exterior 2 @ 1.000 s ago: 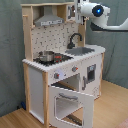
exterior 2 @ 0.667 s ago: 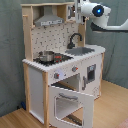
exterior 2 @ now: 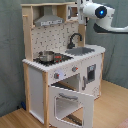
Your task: Play with the kitchen
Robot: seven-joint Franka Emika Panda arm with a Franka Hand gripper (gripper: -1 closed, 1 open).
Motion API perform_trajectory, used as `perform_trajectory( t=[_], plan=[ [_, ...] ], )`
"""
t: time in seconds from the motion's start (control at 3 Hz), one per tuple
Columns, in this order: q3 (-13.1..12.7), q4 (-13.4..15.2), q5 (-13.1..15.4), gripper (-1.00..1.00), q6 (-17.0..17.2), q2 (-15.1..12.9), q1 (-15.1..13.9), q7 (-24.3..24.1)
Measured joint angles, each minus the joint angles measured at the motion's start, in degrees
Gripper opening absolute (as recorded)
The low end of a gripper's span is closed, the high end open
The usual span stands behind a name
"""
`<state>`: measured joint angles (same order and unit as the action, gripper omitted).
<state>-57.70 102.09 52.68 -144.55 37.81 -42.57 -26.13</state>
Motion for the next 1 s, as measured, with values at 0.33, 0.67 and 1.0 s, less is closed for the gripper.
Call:
perform_trajectory(
  t=[0.33, 0.67, 1.0],
  plan=[
    [2.8, 3.3, 0.0, 1.0, 1.9, 3.4, 4.3, 0.0],
    [5.0, 7.0, 0.1, 1.0, 3.2, 7.1, 8.4, 0.0],
    [5.9, 10.1, 0.1, 1.0, 4.8, 10.9, 11.9, 0.0]
  ],
)
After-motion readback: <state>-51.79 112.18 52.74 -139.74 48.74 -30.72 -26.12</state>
